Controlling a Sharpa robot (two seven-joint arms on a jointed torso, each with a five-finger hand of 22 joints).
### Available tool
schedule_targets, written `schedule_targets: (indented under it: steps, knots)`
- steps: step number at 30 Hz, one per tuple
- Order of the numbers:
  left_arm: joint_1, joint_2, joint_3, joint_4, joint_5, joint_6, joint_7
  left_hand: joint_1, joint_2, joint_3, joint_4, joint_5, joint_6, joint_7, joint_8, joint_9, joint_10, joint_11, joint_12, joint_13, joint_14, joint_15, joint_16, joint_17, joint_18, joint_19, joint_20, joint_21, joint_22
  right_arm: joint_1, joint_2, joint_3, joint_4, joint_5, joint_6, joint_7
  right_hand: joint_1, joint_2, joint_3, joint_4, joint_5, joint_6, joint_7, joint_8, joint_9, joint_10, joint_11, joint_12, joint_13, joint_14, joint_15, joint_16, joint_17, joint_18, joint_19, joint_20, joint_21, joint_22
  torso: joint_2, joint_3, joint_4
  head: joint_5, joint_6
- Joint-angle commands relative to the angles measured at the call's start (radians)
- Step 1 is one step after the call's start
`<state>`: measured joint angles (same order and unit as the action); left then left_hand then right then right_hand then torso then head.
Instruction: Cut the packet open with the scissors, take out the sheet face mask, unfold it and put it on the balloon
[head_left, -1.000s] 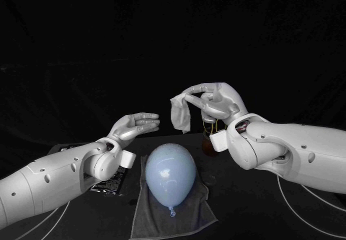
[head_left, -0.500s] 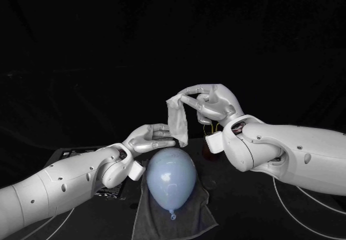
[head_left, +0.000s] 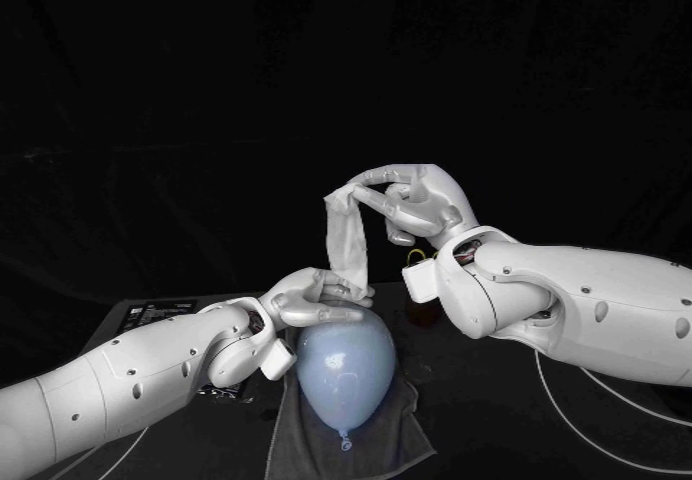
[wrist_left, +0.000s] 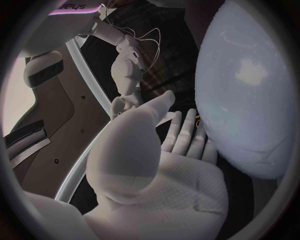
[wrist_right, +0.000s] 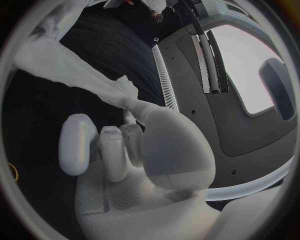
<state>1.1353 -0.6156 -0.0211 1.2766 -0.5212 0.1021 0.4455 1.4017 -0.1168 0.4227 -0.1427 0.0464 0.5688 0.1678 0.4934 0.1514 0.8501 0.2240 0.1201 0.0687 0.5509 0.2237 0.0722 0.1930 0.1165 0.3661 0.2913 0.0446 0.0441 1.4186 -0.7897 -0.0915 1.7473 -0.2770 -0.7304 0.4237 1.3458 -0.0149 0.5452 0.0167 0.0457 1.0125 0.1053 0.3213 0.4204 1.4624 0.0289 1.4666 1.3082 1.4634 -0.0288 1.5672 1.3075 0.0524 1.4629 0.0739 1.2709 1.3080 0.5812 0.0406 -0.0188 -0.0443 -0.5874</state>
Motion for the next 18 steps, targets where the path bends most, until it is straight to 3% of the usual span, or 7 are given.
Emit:
schedule_targets:
  steps: [1, 3, 7, 11, 18]
  knots:
    - [-0.002, 0.005, 0.001, 0.0, -0.006, 0.041, 0.005, 0.006, 0.013, 0.006, -0.004, 0.001, 0.022, 0.066, 0.0, 0.0, 0.024, 0.002, 0.007, -0.002, 0.032, -0.004, 0.009, 0.007, 0.018, -0.001, 0.0, 0.001, 0.001, 0.001, 0.005, 0.001, -0.003, 0.002, 0.015, 0.017, -0.001, 0.01, 0.005, -0.003, 0.003, 0.004, -0.001, 0.003, 0.001, 0.043, -0.003, 0.006, 0.18, 0.107, -0.008, 0.004, 0.263, 0.007, -0.002, -0.007, -0.001, 0.184, 0.003, 0.0, -0.0012, 0.002, 0.003]
    - [-0.003, 0.007, 0.001, -0.003, 0.015, 0.032, 0.009, 0.002, 0.027, 0.015, 0.001, 0.001, 0.042, 0.068, 0.0, -0.001, 0.042, 0.006, 0.008, -0.003, 0.062, -0.005, 0.015, 0.013, 0.02, 0.01, 0.001, 0.004, 0.003, 0.001, 0.008, 0.001, -0.004, 0.002, 0.015, 0.017, -0.001, 0.01, 0.005, -0.003, 0.003, 0.004, -0.001, 0.003, 0.001, 0.043, -0.003, 0.006, 0.18, 0.107, -0.008, 0.004, 0.263, 0.007, -0.002, -0.007, -0.001, 0.184, 0.004, 0.0002, -0.0013, 0.002, 0.003]
    - [-0.003, 0.008, 0.001, -0.005, 0.049, 0.015, 0.015, -0.019, 0.049, 0.048, 0.025, 0.002, 0.093, 0.081, -0.007, -0.005, 0.093, -0.013, 0.008, -0.005, 0.155, -0.018, 0.035, 0.032, 0.03, 0.04, 0.001, 0.012, 0.007, 0.001, 0.01, 0.001, -0.005, 0.002, 0.015, 0.017, -0.001, 0.01, 0.005, -0.003, 0.003, 0.004, -0.001, 0.003, 0.001, 0.043, -0.003, 0.006, 0.18, 0.107, -0.008, 0.004, 0.263, 0.007, -0.002, -0.007, -0.001, 0.184, 0.007, 0.002, -0.0004, 0.0, 0.003]
    - [-0.003, 0.007, 0.001, -0.006, 0.078, 0.005, 0.021, -0.04, 0.05, 0.074, 0.049, 0.002, 0.124, 0.081, -0.02, -0.012, 0.118, -0.017, -0.004, -0.006, 0.201, -0.024, 0.042, 0.038, 0.03, 0.049, 0.002, 0.014, 0.007, 0.001, 0.01, 0.001, -0.005, 0.003, 0.015, 0.017, -0.001, 0.01, 0.005, -0.003, 0.003, 0.004, -0.001, 0.003, 0.001, 0.043, -0.003, 0.006, 0.18, 0.107, -0.008, 0.004, 0.263, 0.007, -0.002, -0.007, -0.001, 0.184, 0.007, 0.0021, -0.001, -0.001, 0.002]
    - [-0.003, -0.002, 0.001, 0.004, 0.129, -0.006, 0.032, -0.07, 0.029, 0.075, 0.079, 0.001, 0.141, 0.083, -0.036, -0.02, 0.133, -0.017, -0.018, -0.005, 0.214, -0.025, 0.041, 0.036, 0.024, 0.055, 0.002, 0.015, 0.007, 0.001, 0.006, 0.001, -0.011, 0.003, 0.014, 0.016, -0.001, 0.01, 0.005, -0.003, 0.003, 0.004, -0.001, 0.003, 0.001, 0.043, -0.003, 0.006, 0.18, 0.107, -0.008, 0.004, 0.263, 0.007, -0.002, -0.007, -0.001, 0.184, 0.01, 0.0027, -0.0012, -0.004, 0.002]
